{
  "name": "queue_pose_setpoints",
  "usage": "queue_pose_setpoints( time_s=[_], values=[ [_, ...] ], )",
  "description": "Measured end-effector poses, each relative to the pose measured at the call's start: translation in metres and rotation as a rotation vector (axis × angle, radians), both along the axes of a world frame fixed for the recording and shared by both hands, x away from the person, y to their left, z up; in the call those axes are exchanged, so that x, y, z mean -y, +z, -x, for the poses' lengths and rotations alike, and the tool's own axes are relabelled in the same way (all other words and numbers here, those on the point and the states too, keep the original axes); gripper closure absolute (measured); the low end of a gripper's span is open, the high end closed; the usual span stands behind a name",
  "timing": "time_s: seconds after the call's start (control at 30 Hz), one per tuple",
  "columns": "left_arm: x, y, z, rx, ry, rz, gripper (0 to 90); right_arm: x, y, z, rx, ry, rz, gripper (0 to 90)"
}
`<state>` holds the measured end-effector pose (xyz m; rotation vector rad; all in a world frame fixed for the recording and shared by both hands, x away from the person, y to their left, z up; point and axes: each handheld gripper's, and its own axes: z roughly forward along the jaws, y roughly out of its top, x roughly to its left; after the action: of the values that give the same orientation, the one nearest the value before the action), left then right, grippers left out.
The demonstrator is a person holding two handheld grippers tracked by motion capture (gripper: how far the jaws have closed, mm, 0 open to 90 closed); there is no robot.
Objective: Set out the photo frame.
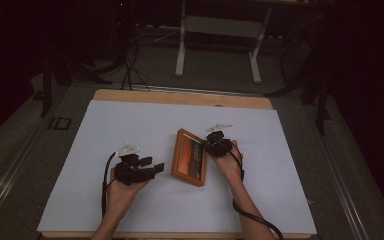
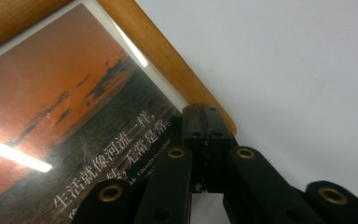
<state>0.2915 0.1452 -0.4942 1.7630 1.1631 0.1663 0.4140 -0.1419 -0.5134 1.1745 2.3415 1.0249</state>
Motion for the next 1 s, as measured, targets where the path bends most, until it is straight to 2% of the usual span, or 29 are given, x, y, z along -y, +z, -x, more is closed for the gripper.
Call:
queue_pose_setpoints(
  time_s=[0.07, 0.23, 0.3, 0.5, 0.6, 0.83, 0.9, 0.93, 0.97, 1.0],
  values=[
    [0.003, 0.000, 0.001, -0.001, -0.010, 0.006, 38.3, -0.001, 0.000, 0.000, 0.001, 0.002, 0.012, 90.0],
    [0.009, 0.002, 0.002, 0.001, -0.040, 0.022, 36.9, 0.000, -0.001, 0.000, -0.003, -0.001, -0.002, 90.0],
    [0.014, 0.001, 0.002, -0.010, -0.060, 0.028, 35.3, 0.001, -0.001, 0.000, -0.003, -0.001, -0.006, 90.0],
    [0.028, -0.004, 0.002, -0.024, -0.080, -0.003, 29.0, 0.001, -0.001, 0.000, -0.005, 0.002, -0.005, 90.0],
    [0.034, -0.006, 0.001, -0.011, -0.088, -0.013, 24.4, 0.001, -0.001, 0.001, -0.004, 0.000, -0.008, 90.0],
    [0.048, -0.012, -0.002, -0.019, -0.126, -0.006, 22.0, 0.002, -0.001, 0.000, -0.006, 0.003, -0.012, 90.0],
    [0.053, -0.016, -0.007, -0.045, -0.132, 0.022, 22.0, 0.002, -0.001, 0.000, -0.006, 0.004, -0.010, 90.0],
    [0.053, -0.016, -0.007, -0.045, -0.132, 0.022, 22.1, 0.002, -0.001, 0.000, -0.006, 0.004, -0.010, 90.0],
    [0.056, -0.017, -0.011, -0.063, -0.138, 0.046, 22.5, 0.002, -0.001, 0.000, -0.005, 0.004, -0.008, 89.9],
    [0.056, -0.017, -0.011, -0.063, -0.138, 0.046, 22.5, 0.002, -0.001, 0.000, -0.005, 0.004, -0.009, 90.0]
  ],
)
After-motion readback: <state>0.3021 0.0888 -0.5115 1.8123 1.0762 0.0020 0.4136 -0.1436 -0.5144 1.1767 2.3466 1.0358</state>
